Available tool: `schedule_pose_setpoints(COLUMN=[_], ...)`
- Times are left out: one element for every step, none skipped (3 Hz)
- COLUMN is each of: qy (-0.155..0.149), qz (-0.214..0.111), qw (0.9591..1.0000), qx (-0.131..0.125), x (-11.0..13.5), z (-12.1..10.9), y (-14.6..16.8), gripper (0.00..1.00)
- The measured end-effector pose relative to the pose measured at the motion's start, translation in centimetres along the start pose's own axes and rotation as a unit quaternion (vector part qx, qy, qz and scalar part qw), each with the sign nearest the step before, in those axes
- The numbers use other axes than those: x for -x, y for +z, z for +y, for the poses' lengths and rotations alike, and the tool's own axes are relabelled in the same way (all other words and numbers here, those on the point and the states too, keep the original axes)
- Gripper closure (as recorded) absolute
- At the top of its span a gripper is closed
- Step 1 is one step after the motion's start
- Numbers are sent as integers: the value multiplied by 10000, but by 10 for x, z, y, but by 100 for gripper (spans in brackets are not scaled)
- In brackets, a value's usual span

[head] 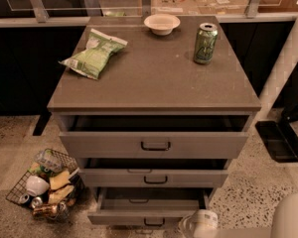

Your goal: Close bottom drawer

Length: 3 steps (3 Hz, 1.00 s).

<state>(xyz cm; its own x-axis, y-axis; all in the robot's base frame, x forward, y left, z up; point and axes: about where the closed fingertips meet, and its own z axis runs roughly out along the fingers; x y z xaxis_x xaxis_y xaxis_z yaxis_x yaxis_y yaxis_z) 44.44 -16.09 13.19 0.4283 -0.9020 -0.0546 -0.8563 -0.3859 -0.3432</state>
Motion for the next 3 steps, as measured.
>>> schedule_pose_setpoints(qy=[46, 185, 237], qz=[-58, -91, -112], qw=[9998, 9979, 9943], qx=[158, 613, 1032], x=[2, 11, 17], z=[4, 23, 43], y=[3, -4, -11], gripper=[100, 100, 100])
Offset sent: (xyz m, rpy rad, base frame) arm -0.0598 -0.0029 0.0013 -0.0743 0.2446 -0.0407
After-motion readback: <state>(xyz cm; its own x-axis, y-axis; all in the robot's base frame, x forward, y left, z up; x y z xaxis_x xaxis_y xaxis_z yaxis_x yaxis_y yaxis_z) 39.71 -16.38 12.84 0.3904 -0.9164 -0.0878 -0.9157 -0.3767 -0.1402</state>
